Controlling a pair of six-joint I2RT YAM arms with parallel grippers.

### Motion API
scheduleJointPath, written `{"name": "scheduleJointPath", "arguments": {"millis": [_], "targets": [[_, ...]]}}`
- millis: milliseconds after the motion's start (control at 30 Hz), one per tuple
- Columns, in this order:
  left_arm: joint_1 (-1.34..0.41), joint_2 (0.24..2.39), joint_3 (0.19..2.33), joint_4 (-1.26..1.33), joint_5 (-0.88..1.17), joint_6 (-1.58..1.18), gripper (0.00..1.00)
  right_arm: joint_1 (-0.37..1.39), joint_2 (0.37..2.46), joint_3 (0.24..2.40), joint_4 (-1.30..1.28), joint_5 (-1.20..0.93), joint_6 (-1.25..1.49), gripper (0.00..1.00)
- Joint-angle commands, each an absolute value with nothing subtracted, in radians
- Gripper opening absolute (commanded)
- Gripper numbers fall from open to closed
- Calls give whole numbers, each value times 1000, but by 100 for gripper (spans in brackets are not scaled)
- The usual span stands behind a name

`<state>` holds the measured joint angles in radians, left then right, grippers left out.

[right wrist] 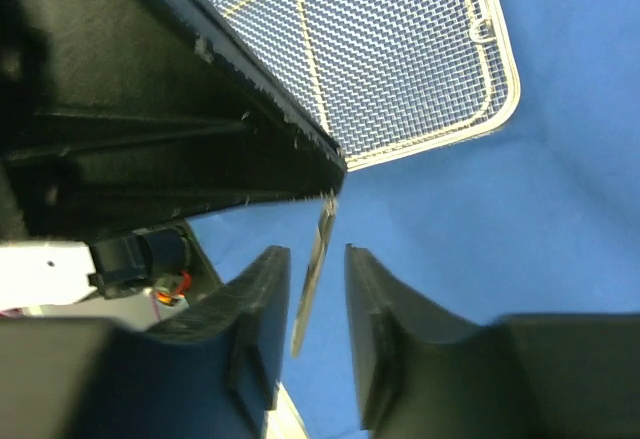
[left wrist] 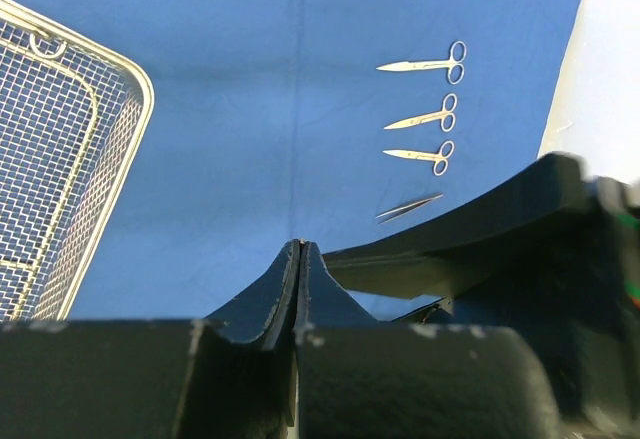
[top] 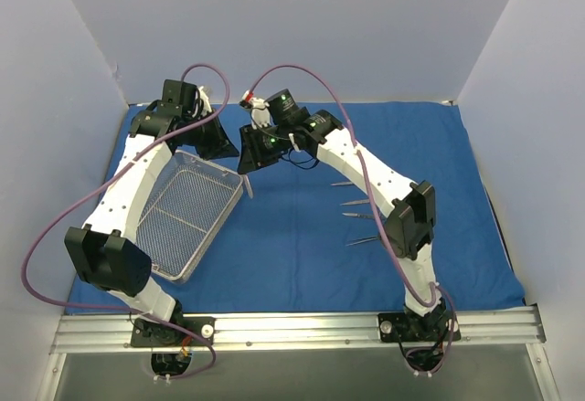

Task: Open and lay out the surgical kit
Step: Place the medical item in the surgical kit.

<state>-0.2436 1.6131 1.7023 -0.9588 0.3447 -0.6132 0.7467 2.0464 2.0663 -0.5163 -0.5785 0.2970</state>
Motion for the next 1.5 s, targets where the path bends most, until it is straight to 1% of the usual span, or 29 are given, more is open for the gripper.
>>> {"name": "scheduleJointPath", "arguments": {"millis": [0, 33, 67, 100, 133, 167, 200, 267, 300, 367, 400, 433, 467, 533, 567, 600, 633, 667, 700, 767, 800, 833, 900, 1000, 1100, 1167, 1367, 1467], "targets": [[-252, 1611, 1755, -943, 347, -597, 2, 755, 2075, 2111, -538, -620, 290, 23], [-252, 1611, 1755, -942, 347, -595, 2, 753, 2075, 2109, -535, -621, 296, 17], [-252, 1612, 1756, -942, 351, -594, 2, 753, 2077, 2109, -532, -624, 299, 2], [-252, 1612, 1758, -942, 350, -591, 2, 752, 2079, 2112, -534, -626, 304, 0], [-250, 1612, 1758, -943, 348, -589, 8, 747, 2079, 2112, -537, -626, 307, 0], [-250, 1608, 1756, -945, 332, -588, 41, 741, 2076, 2109, -535, -620, 314, 0], [-247, 1605, 1756, -946, 319, -577, 51, 735, 2062, 2102, -534, -615, 324, 0], [-236, 1591, 1767, -974, 255, -540, 64, 694, 2036, 2048, -505, -580, 395, 0], [-230, 1585, 1767, -980, 238, -526, 66, 674, 1998, 2019, -489, -568, 426, 0], [-216, 1565, 1758, -996, 209, -487, 69, 599, 1948, 1907, -448, -513, 550, 0], [-216, 1557, 1753, -999, 184, -474, 70, 569, 1886, 1854, -424, -503, 598, 0], [-216, 1543, 1747, -1005, 172, -465, 70, 540, 1855, 1744, -379, -489, 654, 0], [-216, 1536, 1721, -1002, 163, -451, 70, 487, 1824, 1686, -358, -474, 763, 0], [-216, 1508, 1685, -989, 164, -443, 70, 447, 1723, 1559, -295, -459, 863, 0], [-216, 1499, 1668, -985, 166, -437, 70, 430, 1682, 1423, -266, -448, 915, 0], [-218, 1488, 1634, -979, 173, -437, 70, 405, 1587, 1354, -249, -395, 1014, 0], [-218, 1470, 1617, -967, 179, -436, 70, 396, 1536, 1289, -239, -352, 1067, 0], [-218, 1460, 1600, -960, 186, -436, 70, 387, 1478, 1158, -232, -313, 1115, 0], [-219, 1453, 1571, -956, 190, -436, 70, 355, 1371, 1099, -235, -251, 1196, 0], [-222, 1425, 1542, -939, 207, -440, 69, 321, 1271, 955, -281, -212, 1256, 0], [-227, 1416, 1514, -933, 212, -445, 69, 289, 1190, 919, -305, -192, 1297, 0], [-232, 1396, 1497, -916, 222, -448, 69, 279, 1154, 890, -377, -181, 1314, 0], [-236, 1379, 1470, -905, 229, -457, 68, 265, 1067, 809, -435, -152, 1338, 0], [-244, 1358, 1433, -890, 241, -466, 68, 241, 981, 700, -468, -140, 1394, 0], [-252, 1355, 1436, -900, 244, -460, 68, 230, 924, 635, -460, -112, 1469, 0], [-255, 1353, 1446, -910, 244, -454, 68, 219, 923, 588, -457, -100, 1495, 0], [-264, 1351, 1459, -919, 244, -454, 68, 201, 1097, 583, -489, -66, 1471, 0], [-265, 1353, 1460, -919, 245, -457, 68, 195, 1126, 586, -495, -58, 1482, 0]]}}
